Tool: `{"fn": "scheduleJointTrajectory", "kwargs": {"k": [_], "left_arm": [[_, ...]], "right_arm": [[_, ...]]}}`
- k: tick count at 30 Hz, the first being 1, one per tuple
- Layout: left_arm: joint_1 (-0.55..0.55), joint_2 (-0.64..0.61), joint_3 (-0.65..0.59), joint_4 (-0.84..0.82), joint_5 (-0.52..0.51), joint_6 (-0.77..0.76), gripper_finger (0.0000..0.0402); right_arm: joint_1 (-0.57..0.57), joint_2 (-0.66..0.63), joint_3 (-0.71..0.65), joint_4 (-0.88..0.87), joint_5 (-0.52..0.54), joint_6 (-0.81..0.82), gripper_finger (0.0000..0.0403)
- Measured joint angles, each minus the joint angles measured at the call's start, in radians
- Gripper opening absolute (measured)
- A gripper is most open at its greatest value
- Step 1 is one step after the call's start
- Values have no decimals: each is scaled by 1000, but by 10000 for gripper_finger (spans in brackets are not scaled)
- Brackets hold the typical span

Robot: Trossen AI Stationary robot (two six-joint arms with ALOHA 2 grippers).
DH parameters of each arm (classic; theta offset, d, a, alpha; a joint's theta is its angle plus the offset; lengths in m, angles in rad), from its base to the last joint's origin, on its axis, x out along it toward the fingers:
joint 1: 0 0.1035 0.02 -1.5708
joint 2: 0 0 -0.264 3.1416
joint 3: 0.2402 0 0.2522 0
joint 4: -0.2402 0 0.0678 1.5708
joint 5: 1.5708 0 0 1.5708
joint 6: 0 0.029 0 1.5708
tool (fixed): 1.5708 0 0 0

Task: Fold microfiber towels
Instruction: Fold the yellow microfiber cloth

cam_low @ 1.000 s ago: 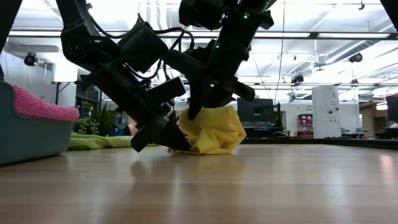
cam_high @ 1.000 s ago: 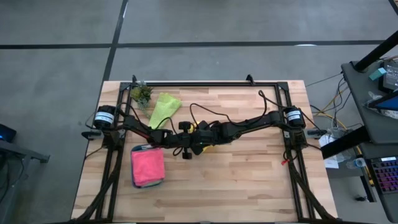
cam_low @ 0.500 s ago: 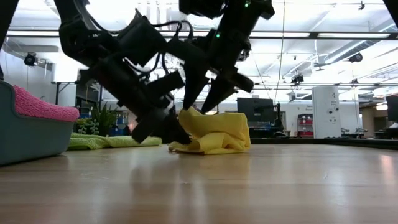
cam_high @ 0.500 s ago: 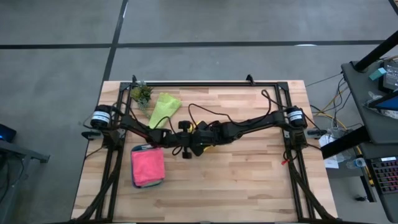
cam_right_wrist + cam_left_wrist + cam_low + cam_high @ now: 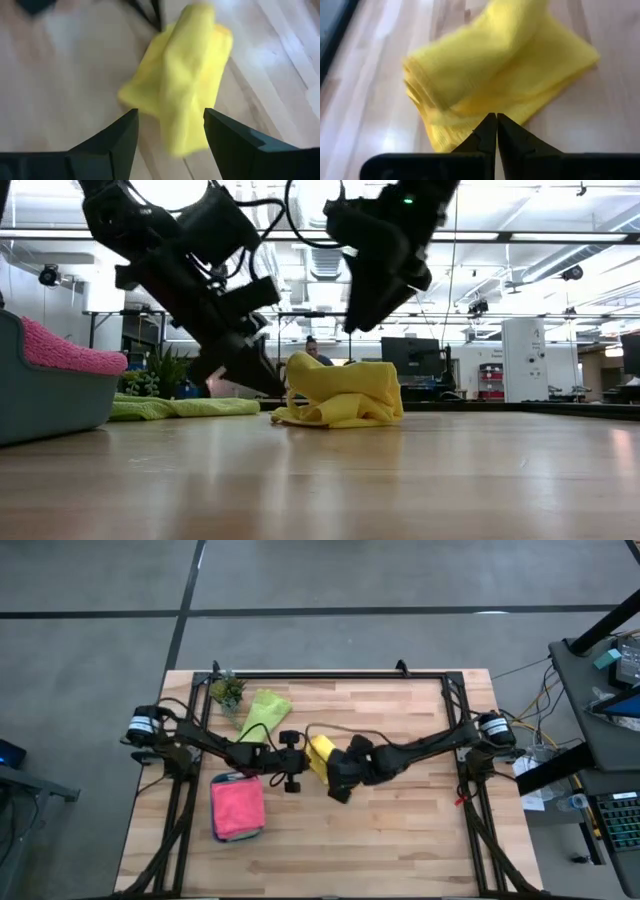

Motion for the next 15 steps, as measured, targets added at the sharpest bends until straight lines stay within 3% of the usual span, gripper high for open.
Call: {"fn": "scheduleJointTrajectory", "kwargs": {"k": [8,15], "left_arm": [[0,-150,-6,-121,58,4,0],[5,-270,-18,-119,99,58,19]], "right_arm": [[109,-16,-158,128,116,-45,214],[134,-32,-278,217,235,-57,214]]}}
